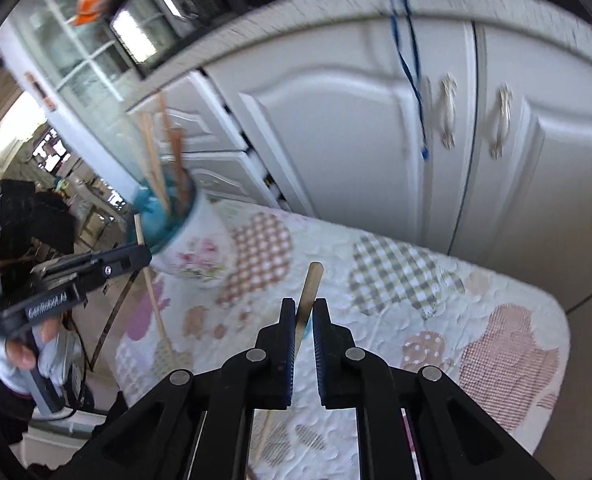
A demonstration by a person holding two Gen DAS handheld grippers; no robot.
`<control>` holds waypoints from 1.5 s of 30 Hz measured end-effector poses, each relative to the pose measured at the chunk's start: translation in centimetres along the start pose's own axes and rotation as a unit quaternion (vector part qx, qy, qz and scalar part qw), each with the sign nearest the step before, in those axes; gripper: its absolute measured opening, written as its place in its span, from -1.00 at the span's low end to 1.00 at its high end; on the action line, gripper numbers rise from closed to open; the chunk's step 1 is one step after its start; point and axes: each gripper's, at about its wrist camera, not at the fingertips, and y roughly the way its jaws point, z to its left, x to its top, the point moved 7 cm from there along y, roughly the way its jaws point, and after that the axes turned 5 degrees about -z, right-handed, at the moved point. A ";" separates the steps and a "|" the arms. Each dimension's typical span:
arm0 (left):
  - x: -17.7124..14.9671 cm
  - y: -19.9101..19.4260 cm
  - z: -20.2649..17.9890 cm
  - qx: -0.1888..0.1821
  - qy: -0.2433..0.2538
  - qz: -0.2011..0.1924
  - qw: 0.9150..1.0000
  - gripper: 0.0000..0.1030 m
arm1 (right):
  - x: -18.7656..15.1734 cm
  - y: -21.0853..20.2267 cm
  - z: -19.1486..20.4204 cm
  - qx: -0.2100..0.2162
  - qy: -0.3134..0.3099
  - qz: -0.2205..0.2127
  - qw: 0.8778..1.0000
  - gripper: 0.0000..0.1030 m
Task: Organize utensils
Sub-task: 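Lift the chopstick upright toward the teal holder with the left tool, then lower the chopstick into the holder with the left tool while the right tool lowers its chopstick in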
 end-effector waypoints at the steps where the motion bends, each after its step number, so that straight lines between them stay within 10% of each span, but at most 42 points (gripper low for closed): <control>1: 0.3 -0.7 0.0 0.000 0.002 -0.006 1.000 -0.92 | 0.2 -0.8 0.7 0.003 -0.008 -0.006 1.000 -0.87; 13: 4.7 -9.3 1.9 0.003 0.000 -0.083 0.997 -0.92 | 3.6 -4.7 6.3 0.034 -0.065 -0.052 0.996 -0.90; 24: 4.6 -9.5 2.7 0.004 -0.013 -0.080 0.997 -0.92 | -1.7 9.6 -0.7 -0.071 -0.003 0.080 0.994 -0.81; 33: 5.2 -10.2 3.4 0.012 -0.014 -0.086 0.996 -0.92 | -2.0 16.3 -4.1 -0.109 0.034 0.106 0.988 -0.65; 45: 6.8 -12.7 4.4 0.015 -0.019 -0.117 0.993 -0.92 | 0.0 7.6 -0.2 -0.005 0.028 0.047 0.998 -0.90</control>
